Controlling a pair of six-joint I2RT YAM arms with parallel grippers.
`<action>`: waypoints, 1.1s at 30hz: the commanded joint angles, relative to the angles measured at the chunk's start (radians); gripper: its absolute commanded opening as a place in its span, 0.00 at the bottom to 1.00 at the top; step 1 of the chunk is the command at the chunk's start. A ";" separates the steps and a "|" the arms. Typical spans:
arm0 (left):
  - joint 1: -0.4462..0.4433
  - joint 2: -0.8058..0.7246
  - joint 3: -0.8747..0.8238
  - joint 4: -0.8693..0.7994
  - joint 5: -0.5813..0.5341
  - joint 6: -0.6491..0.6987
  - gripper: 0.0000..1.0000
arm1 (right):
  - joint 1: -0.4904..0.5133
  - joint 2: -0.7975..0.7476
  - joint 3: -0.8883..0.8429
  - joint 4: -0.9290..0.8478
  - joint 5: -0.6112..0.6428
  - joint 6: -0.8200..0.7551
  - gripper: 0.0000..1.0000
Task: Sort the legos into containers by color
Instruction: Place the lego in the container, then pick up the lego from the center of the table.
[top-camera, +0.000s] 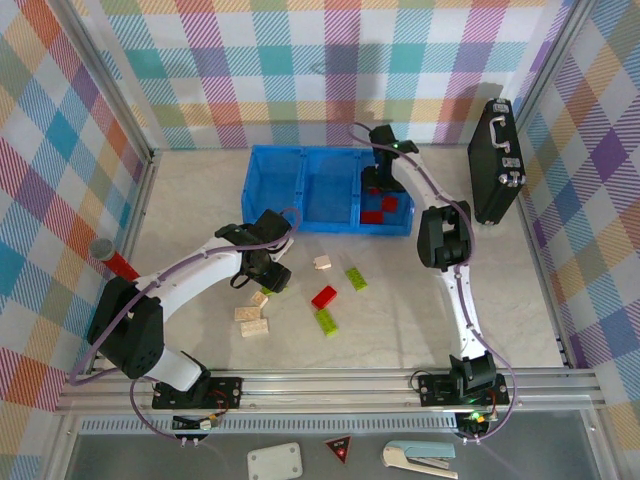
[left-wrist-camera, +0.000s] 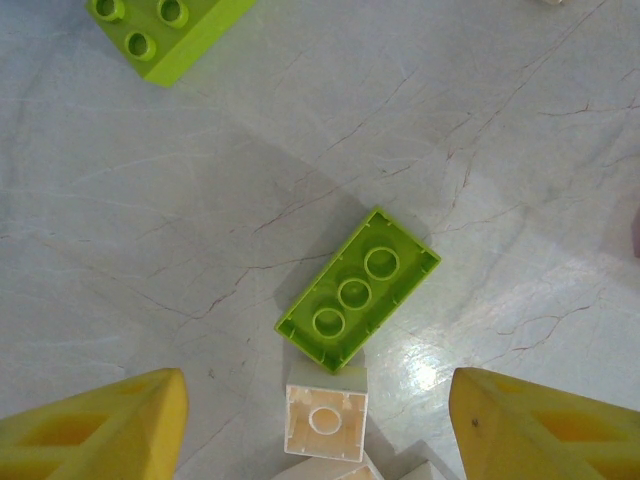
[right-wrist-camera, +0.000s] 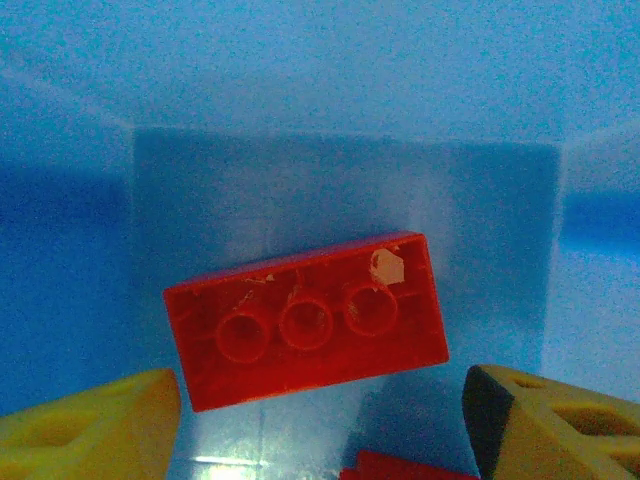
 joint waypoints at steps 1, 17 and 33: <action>0.009 -0.007 0.008 -0.014 -0.002 -0.001 0.69 | 0.001 -0.101 -0.009 -0.019 -0.017 -0.019 0.76; 0.009 -0.033 -0.004 -0.001 0.037 -0.010 0.70 | 0.073 -0.517 -0.458 0.022 -0.071 0.040 0.75; -0.001 -0.001 0.118 -0.102 0.094 -0.189 0.68 | 0.170 -1.021 -1.063 0.100 -0.172 0.200 0.73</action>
